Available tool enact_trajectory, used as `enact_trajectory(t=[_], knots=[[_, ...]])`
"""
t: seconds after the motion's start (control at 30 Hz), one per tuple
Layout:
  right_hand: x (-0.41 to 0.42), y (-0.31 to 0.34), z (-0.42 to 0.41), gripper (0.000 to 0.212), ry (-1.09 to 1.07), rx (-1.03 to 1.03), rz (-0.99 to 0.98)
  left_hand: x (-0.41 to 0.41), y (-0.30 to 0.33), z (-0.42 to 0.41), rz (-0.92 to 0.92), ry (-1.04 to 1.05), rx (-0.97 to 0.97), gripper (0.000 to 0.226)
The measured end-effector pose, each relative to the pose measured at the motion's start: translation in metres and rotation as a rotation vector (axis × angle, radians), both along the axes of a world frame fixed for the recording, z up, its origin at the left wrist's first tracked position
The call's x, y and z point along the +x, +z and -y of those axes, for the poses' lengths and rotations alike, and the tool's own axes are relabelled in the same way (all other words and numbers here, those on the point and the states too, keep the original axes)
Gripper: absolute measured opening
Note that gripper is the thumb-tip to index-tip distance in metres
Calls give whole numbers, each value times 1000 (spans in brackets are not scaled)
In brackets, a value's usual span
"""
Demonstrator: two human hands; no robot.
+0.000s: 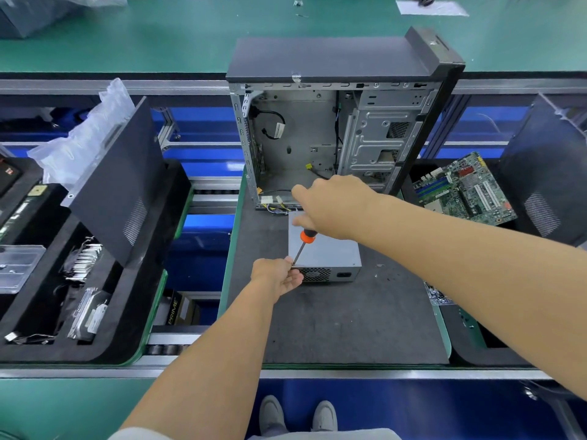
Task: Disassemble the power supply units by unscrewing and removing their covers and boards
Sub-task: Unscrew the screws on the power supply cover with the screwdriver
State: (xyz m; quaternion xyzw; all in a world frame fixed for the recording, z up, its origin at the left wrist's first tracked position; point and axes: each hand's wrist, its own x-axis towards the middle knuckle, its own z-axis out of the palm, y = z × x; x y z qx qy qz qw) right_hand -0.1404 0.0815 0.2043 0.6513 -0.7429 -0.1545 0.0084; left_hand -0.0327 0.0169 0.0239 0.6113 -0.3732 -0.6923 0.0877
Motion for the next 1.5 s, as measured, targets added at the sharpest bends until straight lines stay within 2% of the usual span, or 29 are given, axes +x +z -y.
enact_trajectory(t=[0.07,0.17,0.23,0.3,0.37,0.43,0.5,0.6,0.67,0.77,0.93,1.07,1.27,1.5], knots=[[-3,2,2,40,1,-3,210,0,-1,0,1,-2,-1,10],[-5,2,4,52,-91,12,455,0,-2,0,-5,2,-2,10],[-3,-3,4,59,-166,-11,435,0,-2,1,-8,7,-5,10],[-2,-4,4,62,-179,-62,271,0,-2,1,-4,15,-1,13],[-2,-2,5,53,-126,-76,209,1,-3,1,-2,16,2,12],[-5,-2,5,35,-70,-31,306,1,-3,1,-5,11,6,8],[-6,-2,3,38,-89,10,385,0,-3,1,-13,4,10,9],[-2,-1,3,46,-143,-7,269,0,-2,1,-9,0,4,13],[-2,-2,3,40,-122,-23,220,1,-2,1,-8,1,5,15],[-4,-3,1,32,-161,-38,300,1,-2,0,-12,-3,7,18],[-6,-5,-3,32,-222,-78,361,1,-2,2,-17,-4,8,27],[-10,-4,-6,32,-221,-108,356,2,-3,3,-36,7,33,25],[-14,-3,-11,30,-267,-126,393,9,-6,0,-112,100,102,18],[-24,-8,-18,27,-302,-124,501,16,-9,-6,-265,206,270,28]])
